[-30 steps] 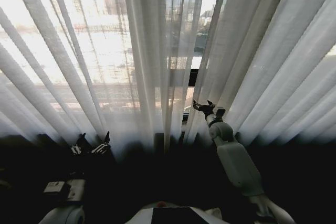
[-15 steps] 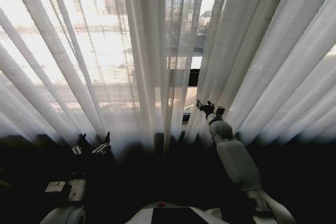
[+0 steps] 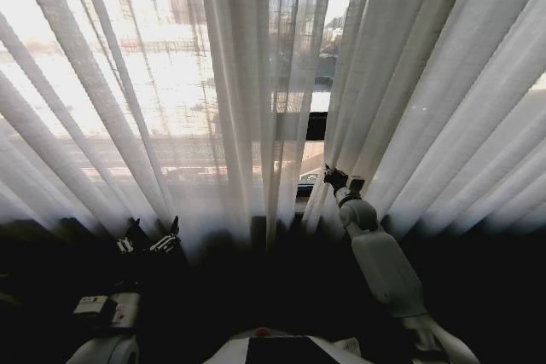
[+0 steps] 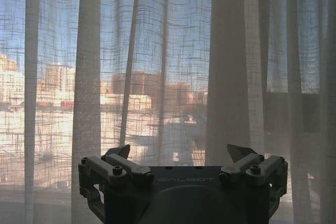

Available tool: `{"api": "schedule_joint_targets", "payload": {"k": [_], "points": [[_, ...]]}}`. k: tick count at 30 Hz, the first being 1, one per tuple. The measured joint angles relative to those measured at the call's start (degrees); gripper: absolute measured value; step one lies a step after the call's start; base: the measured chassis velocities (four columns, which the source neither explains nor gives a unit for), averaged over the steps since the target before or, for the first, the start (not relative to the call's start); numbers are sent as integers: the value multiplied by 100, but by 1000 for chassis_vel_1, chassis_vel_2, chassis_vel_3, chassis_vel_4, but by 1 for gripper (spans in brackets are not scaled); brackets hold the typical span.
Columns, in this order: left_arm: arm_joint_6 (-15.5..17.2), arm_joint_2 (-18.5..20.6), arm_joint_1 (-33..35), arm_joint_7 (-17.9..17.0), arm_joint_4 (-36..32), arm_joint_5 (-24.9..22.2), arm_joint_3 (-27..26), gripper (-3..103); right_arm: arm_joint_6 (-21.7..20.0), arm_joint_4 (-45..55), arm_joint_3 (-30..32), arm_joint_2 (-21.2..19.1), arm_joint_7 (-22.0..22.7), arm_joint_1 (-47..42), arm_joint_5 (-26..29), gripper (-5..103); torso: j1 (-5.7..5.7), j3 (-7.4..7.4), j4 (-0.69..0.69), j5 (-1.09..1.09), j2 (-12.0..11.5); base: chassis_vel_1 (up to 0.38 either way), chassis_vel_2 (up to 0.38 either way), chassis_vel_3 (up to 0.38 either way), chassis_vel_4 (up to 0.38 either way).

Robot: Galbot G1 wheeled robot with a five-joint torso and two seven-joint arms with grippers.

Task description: Open the curtains by pulling them apart, changing their state from closed to fully open.

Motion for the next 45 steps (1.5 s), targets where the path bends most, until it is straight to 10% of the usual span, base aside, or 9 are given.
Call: {"api": "schedule_joint_targets", "payload": {"k": [45], "points": [[-263,45,48,0,208,33,95,100,-167,491,284,-186,55,-414,100,0,0,0,0,1,0,-84,-83,87,87]]}}
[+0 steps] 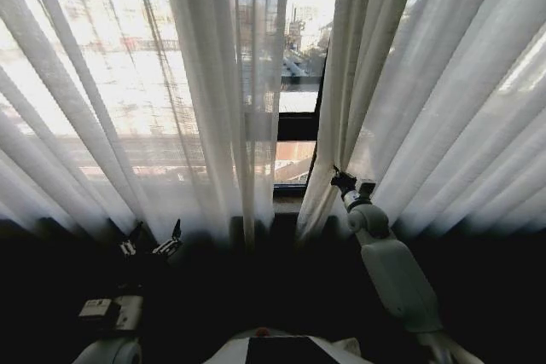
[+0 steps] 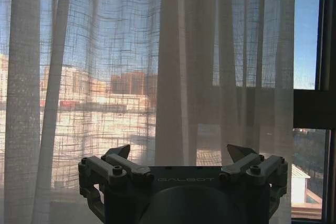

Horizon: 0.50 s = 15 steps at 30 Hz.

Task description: Open the curtains by pulling them apart, changing their state from closed to fully open.

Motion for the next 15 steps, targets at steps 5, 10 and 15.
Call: {"api": "schedule_joint_targets", "payload": {"k": [5,10,15], "points": [[-11,3,-17,0,25,-2,3,100,0,-7,17,-1,0,4,0,0,1,1,0,-1,0,-353,-327,338,362],[-24,0,-20,0,29,-2,9,100,-2,0,66,-9,1,-16,0,0,1,0,-1,-2,0,-361,-354,352,364],[-68,13,-5,1,38,-2,2,100,-1,47,115,-15,2,-81,0,0,2,1,-1,-1,0,-361,-370,336,379]]}}
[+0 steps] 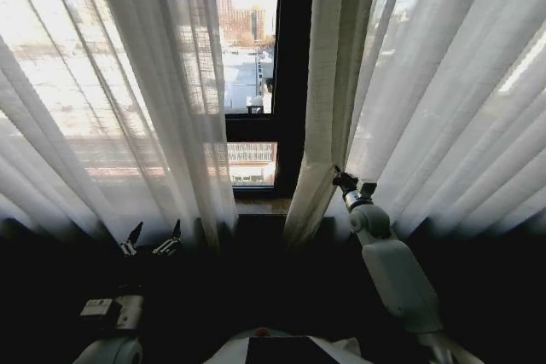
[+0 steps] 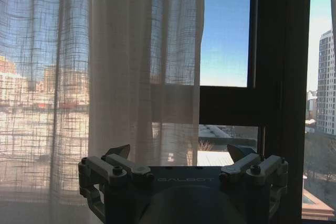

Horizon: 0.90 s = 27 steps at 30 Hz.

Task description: Open the curtains by pulling them apart, changing their state from closed to fully open.

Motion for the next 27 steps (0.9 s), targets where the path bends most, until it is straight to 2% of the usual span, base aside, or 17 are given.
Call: {"api": "schedule_joint_targets", "payload": {"k": [23,27], "points": [[-42,-17,33,-1,-29,40,3,100,-3,144,228,-41,-5,-211,1,0,-2,-1,0,2,0,-347,-352,358,348],[-45,-22,40,-1,-28,57,6,100,0,145,240,-36,-8,-224,-2,0,-2,-1,0,-4,1,-391,-360,402,366]]}}
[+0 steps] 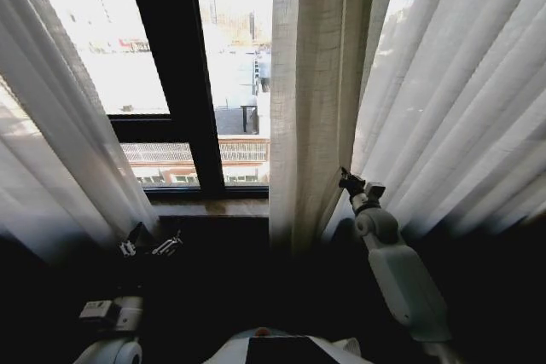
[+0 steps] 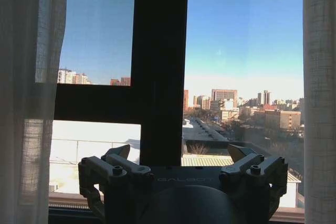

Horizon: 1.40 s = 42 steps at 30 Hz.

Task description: Open the curtains by pulling them apart, changing their state from closed to fully open.

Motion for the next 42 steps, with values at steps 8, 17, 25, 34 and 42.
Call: {"api": "schedule_joint_targets", "payload": {"k": [8,17,25,34,42], "points": [[-17,-8,7,0,-5,16,2,100,9,8,17,1,-6,-26,-9,0,0,0,2,2,0,-339,-351,332,350],[-20,-10,6,0,-3,21,8,100,16,18,34,1,-11,-55,-18,0,0,0,0,3,0,-347,-353,352,361],[-29,-10,4,0,5,22,8,100,18,29,35,-3,-13,-64,-22,0,0,1,1,4,0,-353,-348,361,348],[-41,-9,5,0,9,28,11,100,24,44,42,1,-13,-98,-33,0,1,1,-1,4,-1,-355,-357,342,345],[-56,-10,13,0,9,37,11,100,28,73,58,4,-14,-128,-34,0,2,1,1,4,-1,-358,-350,361,354]]}}
